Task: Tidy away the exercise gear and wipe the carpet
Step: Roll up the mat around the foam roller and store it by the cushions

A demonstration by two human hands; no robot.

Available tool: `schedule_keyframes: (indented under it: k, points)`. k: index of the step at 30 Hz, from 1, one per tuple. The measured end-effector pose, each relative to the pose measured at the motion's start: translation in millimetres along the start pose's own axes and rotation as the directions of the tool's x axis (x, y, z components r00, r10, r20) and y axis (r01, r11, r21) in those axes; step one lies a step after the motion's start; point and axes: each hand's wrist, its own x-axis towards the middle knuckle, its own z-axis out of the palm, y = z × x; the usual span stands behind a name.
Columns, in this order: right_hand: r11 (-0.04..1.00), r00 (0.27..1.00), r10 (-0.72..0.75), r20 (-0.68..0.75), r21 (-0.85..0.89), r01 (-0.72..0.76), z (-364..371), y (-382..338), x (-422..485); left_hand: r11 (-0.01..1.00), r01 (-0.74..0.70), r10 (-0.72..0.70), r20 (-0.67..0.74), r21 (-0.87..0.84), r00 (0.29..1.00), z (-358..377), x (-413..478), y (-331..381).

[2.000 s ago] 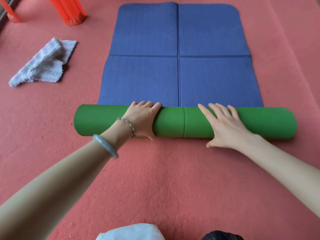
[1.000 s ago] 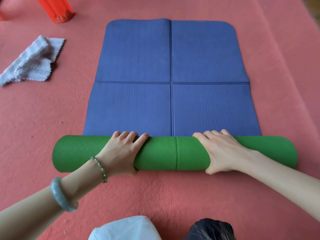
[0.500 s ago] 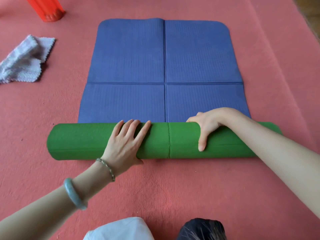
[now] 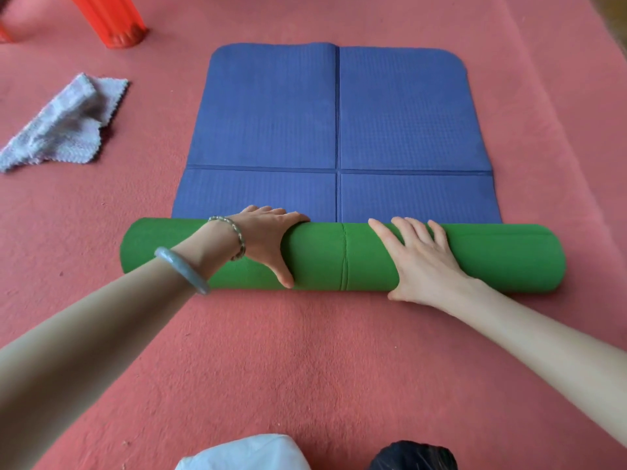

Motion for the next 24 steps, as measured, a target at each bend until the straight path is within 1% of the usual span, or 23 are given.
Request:
schedule_keyframes:
  k: [1, 2, 3, 5, 6, 8, 10, 12, 14, 16, 18, 20, 22, 24]
  points:
    - [1.000, 1.000, -0.001, -0.008, 0.002, 0.001, 0, 1, 3, 0.999, 0.029, -0.027, -0.064, 0.040, 0.998, 1, -4, 0]
    - [1.000, 1.000, -0.001, -0.007, 0.005, 0.001, -2, 2, 6, 0.996, 0.060, -0.049, -0.157, 0.069, 0.986, 4, -8, 1]
    - [1.000, 1.000, -0.002, 0.008, 0.013, 0.002, -5, 4, 10, 0.994, 0.079, -0.057, -0.268, 0.071, 0.962, 10, -14, 2]
    - [0.999, 0.998, -0.017, 0.065, 0.030, 0.015, -12, 9, 19, 0.996, 0.089, -0.078, -0.461, 0.002, 0.884, 26, -27, 6]
    - [0.999, 0.995, -0.028, 0.101, 0.039, 0.024, -17, 11, 24, 0.996, 0.092, -0.085, -0.514, -0.013, 0.853, 35, -32, 8]
    - [0.997, 0.982, -0.034, 0.184, 0.073, 0.021, -29, 15, 36, 0.989, 0.120, -0.049, -0.564, 0.089, 0.824, 51, -28, 8]
    - [0.994, 0.968, -0.028, 0.248, 0.107, 0.002, -38, 19, 46, 0.973, 0.138, -0.005, -0.586, 0.184, 0.810, 56, -18, 0]
    - [0.993, 0.970, -0.024, 0.242, 0.119, -0.005, -41, 21, 47, 0.971, 0.128, 0.010, -0.563, 0.204, 0.826, 47, -11, -7]
    - [0.995, 0.985, -0.011, 0.173, 0.104, -0.007, -36, 20, 40, 0.968, 0.117, 0.009, -0.490, 0.224, 0.872, 31, -7, -11]
    - [0.999, 0.998, 0.014, 0.065, 0.046, -0.017, -26, 17, 30, 0.970, 0.082, 0.022, -0.415, 0.230, 0.910, 17, 1, -15]
    - [0.999, 0.999, 0.032, -0.032, -0.017, -0.032, -20, 16, 28, 0.980, 0.053, 0.017, -0.345, 0.192, 0.938, 3, 9, -18]
    - [0.999, 0.996, 0.035, -0.087, -0.028, -0.037, -19, 18, 35, 0.987, 0.052, -0.006, -0.287, 0.151, 0.958, -10, 14, -19]
    - [0.999, 0.995, 0.038, -0.087, -0.024, -0.040, -21, 21, 44, 0.982, 0.071, -0.017, -0.292, 0.178, 0.956, -16, 15, -19]
    - [0.999, 0.997, 0.034, -0.074, -0.019, -0.035, -22, 25, 51, 0.961, 0.116, -0.010, -0.386, 0.251, 0.922, -11, 12, -16]
